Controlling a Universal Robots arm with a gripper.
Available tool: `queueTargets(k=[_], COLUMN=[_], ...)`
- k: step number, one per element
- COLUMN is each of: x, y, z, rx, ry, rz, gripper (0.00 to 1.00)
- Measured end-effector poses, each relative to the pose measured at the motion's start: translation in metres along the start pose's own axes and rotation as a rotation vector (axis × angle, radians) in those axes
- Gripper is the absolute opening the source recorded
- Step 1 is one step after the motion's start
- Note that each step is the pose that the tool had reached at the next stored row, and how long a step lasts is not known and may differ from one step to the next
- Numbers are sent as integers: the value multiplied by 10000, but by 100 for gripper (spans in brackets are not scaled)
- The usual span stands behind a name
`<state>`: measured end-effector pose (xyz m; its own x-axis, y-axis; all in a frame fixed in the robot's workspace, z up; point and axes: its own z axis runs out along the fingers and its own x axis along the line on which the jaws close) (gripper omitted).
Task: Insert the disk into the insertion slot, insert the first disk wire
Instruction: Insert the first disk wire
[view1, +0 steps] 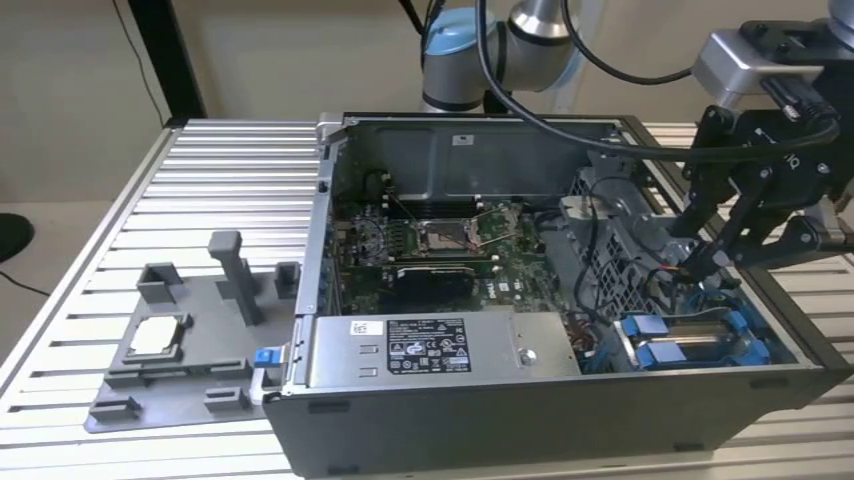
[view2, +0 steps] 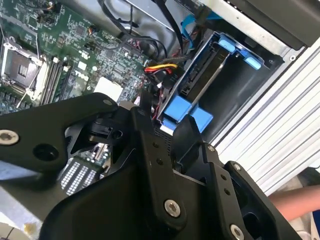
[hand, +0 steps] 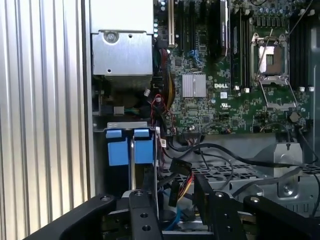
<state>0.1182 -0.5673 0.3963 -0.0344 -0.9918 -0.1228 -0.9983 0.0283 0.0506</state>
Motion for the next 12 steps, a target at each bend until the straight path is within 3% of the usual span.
queueTargets(k=[5,12], x=[-55,-72], y=[-15,-143], z=[16,56], rx=[2,4], ry=[1,0], rz=[1,0], gripper=[100,100])
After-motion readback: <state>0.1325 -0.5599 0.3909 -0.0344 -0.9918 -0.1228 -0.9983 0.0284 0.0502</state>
